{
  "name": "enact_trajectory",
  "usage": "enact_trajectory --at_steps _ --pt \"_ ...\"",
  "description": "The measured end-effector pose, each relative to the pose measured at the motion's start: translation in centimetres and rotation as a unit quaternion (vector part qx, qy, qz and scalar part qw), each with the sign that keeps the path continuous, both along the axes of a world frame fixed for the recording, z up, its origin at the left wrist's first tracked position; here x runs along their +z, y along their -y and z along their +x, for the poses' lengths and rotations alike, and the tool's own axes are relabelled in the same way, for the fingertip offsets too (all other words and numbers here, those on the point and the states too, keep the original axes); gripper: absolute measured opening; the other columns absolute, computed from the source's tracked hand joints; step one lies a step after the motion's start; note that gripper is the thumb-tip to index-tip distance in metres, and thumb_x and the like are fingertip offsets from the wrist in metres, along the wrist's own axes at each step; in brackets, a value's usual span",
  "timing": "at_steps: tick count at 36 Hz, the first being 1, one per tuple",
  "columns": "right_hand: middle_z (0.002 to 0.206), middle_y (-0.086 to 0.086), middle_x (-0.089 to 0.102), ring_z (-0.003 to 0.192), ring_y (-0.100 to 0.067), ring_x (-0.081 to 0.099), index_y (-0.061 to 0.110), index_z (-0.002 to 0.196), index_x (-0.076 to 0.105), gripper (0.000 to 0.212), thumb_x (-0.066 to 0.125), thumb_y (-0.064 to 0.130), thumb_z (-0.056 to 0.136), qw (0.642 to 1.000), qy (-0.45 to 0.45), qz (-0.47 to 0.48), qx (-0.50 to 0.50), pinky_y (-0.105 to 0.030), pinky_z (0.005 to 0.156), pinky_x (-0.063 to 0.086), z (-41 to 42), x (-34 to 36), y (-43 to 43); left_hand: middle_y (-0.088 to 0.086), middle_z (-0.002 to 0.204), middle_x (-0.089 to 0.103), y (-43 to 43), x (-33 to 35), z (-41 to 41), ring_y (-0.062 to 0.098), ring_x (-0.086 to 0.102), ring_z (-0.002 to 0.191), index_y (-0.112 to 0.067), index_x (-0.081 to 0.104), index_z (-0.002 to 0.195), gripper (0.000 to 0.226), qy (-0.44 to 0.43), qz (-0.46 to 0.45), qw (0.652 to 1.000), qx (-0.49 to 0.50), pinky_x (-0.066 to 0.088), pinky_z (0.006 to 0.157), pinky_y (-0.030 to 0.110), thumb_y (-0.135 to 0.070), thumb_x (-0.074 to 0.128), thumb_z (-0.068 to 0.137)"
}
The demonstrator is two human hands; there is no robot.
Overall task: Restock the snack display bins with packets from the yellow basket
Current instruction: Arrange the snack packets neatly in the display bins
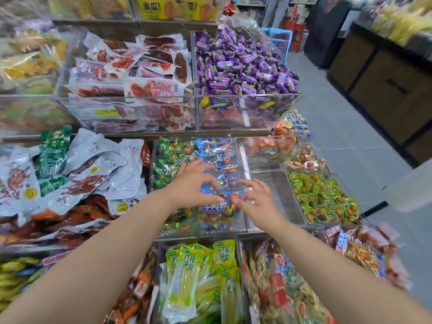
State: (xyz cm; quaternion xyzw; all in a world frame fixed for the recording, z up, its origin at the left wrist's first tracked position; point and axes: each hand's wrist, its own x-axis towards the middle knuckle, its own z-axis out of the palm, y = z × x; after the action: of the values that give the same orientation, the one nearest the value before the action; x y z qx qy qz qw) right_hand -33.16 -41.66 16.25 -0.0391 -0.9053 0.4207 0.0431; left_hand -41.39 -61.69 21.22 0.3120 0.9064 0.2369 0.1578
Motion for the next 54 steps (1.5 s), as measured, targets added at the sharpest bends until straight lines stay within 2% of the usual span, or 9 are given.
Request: enact_trajectory --at_steps 4,8,16,19,24,31,40,47,54 --pt "0.124 0.033 0.038 0.137 -0.018 0.018 -0.003 0.069 0.068 0.036 0.068 0.030 0.085 0.999 0.026 -0.020 0.013 -0.027 0.106 0.011 0.5 -0.8 -0.4 -0.005 0.155 0.029 -0.2 -0.1 -0.1 0.017 -0.001 0.148 -0.039 0.059 0.090 0.026 -0.002 -0.091 0.996 -0.023 -0.009 0.115 0.052 -0.062 0.064 0.079" --pt "0.142 0.018 0.037 0.141 -0.020 0.009 0.009 0.070 0.071 0.033 0.069 0.039 0.082 0.992 0.052 0.110 0.018 -0.038 0.111 0.010 0.9 -1.8 -0.9 0.001 0.159 0.019 -0.4 -1.2 0.4 0.026 -0.005 0.149 -0.030 0.053 0.095 0.037 -0.042 -0.179 0.981 -0.060 -0.009 0.113 0.063 -0.063 0.061 0.081" --pt "0.152 0.003 0.024 0.142 -0.023 0.009 0.032 0.096 0.064 0.034 0.067 0.058 0.074 0.970 0.135 0.202 -0.004 -0.041 0.111 0.013 0.3 -0.6 -0.4 -0.001 0.163 -0.001 -1.0 -2.4 0.8 0.024 -0.010 0.149 -0.027 0.016 0.150 0.080 -0.144 -0.305 0.938 -0.080 -0.009 0.108 0.070 -0.069 0.042 0.087" --pt "0.143 -0.012 0.035 0.135 -0.029 0.027 0.013 0.125 0.049 0.061 0.070 0.045 0.078 0.986 0.005 0.154 -0.060 -0.038 0.110 0.022 0.3 0.4 0.3 0.000 0.163 -0.009 -0.7 -2.5 0.3 0.021 -0.017 0.148 -0.018 -0.003 0.154 0.094 -0.156 -0.337 0.925 -0.084 -0.013 0.109 0.066 -0.073 0.035 0.087" --pt "0.134 -0.014 0.055 0.126 -0.031 0.049 0.003 0.127 0.057 0.051 0.069 0.026 0.083 0.917 -0.158 0.362 0.045 -0.049 0.100 0.041 0.6 -0.1 3.0 0.003 0.161 -0.016 -0.8 -3.0 0.2 0.021 -0.021 0.146 -0.014 -0.013 0.152 0.106 -0.168 -0.334 0.924 -0.085 -0.017 0.109 0.061 -0.081 0.028 0.081" --pt "0.159 -0.004 -0.001 0.146 -0.020 -0.008 0.011 0.151 0.002 0.058 0.018 0.036 0.101 0.904 0.022 0.421 0.076 -0.049 0.116 -0.007 -1.2 -2.5 3.1 0.007 0.159 -0.022 -1.2 -4.1 -0.9 0.022 -0.025 0.145 -0.012 -0.016 0.151 0.113 -0.212 -0.361 0.907 -0.050 -0.020 0.104 0.067 -0.088 0.017 0.074" --pt "0.158 -0.002 -0.012 0.145 -0.014 -0.014 0.013 0.151 -0.002 0.059 0.014 0.037 0.100 0.920 0.049 0.381 0.071 -0.041 0.118 -0.007 -3.4 -3.2 2.5 0.008 0.156 -0.030 -1.7 -4.7 -3.5 0.024 -0.028 0.144 -0.012 -0.028 0.143 0.118 -0.190 -0.360 0.912 -0.053 -0.017 0.107 0.065 -0.091 0.020 0.071" --pt "0.158 -0.006 0.015 0.146 -0.017 0.005 0.009 0.148 0.024 0.054 0.035 0.031 0.101 0.972 -0.003 0.224 0.077 -0.026 0.118 -0.004 -2.7 -2.0 2.0 0.008 0.157 -0.028 -0.7 -2.9 -3.7 0.023 -0.029 0.143 -0.015 -0.019 0.150 0.119 -0.113 -0.316 0.935 -0.111 -0.016 0.112 0.062 -0.091 0.025 0.070" --pt "0.130 -0.014 0.052 0.125 -0.029 0.041 0.003 0.126 0.054 0.037 0.047 0.020 0.094 0.990 -0.039 0.025 -0.133 -0.029 0.104 0.024 1.1 -0.2 0.2 0.003 0.153 0.036 -1.9 1.0 0.8 0.022 0.021 0.146 -0.023 0.034 0.148 0.073 -0.121 -0.101 0.987 -0.015 0.011 0.117 0.050 -0.065 0.046 0.088"
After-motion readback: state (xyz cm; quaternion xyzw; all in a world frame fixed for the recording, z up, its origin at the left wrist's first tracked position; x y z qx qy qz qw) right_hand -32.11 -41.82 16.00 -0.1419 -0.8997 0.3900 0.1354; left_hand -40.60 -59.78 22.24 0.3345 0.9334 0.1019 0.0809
